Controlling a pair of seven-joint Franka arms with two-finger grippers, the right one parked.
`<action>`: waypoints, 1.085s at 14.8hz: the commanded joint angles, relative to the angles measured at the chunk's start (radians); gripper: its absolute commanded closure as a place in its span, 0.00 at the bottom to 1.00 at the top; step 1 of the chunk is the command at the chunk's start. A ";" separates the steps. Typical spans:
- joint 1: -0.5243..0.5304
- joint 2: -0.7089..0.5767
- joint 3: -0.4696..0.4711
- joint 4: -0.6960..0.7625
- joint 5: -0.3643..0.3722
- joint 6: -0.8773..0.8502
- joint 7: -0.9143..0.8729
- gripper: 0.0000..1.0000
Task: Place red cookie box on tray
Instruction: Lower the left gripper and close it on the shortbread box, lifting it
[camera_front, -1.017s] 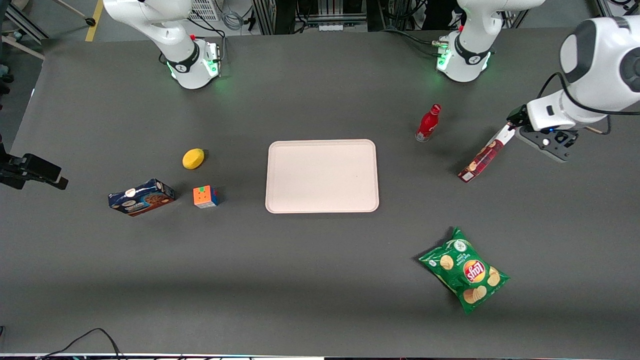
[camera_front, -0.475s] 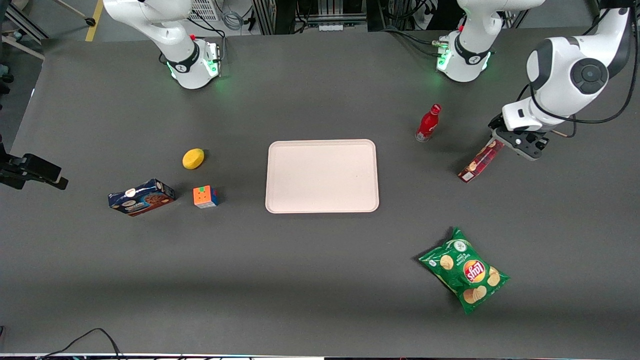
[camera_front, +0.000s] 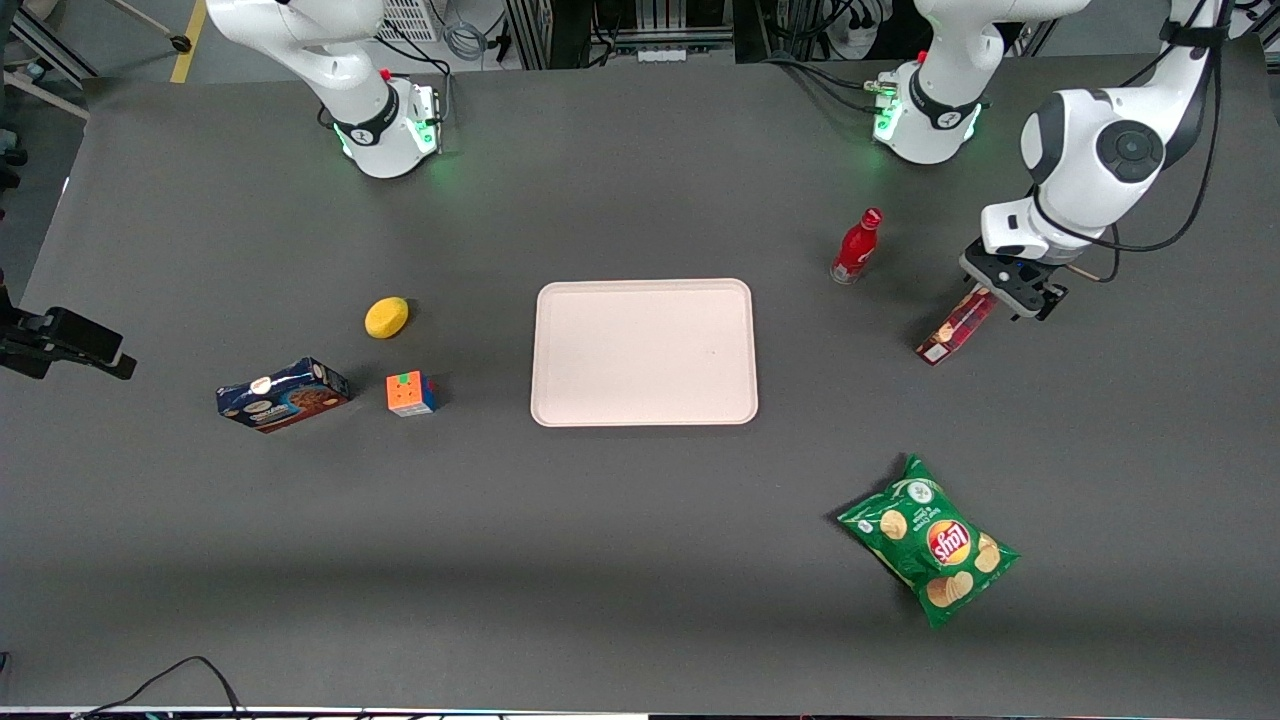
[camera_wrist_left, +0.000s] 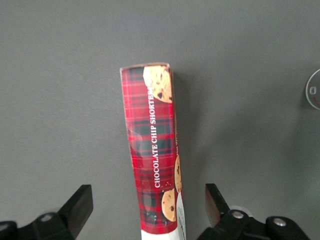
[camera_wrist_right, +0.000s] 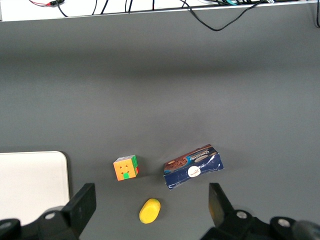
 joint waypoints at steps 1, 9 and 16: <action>0.001 0.060 0.014 -0.020 0.004 0.092 0.026 0.00; 0.001 0.206 0.018 -0.053 0.004 0.293 0.035 0.00; -0.009 0.228 0.018 -0.046 0.004 0.318 0.040 0.56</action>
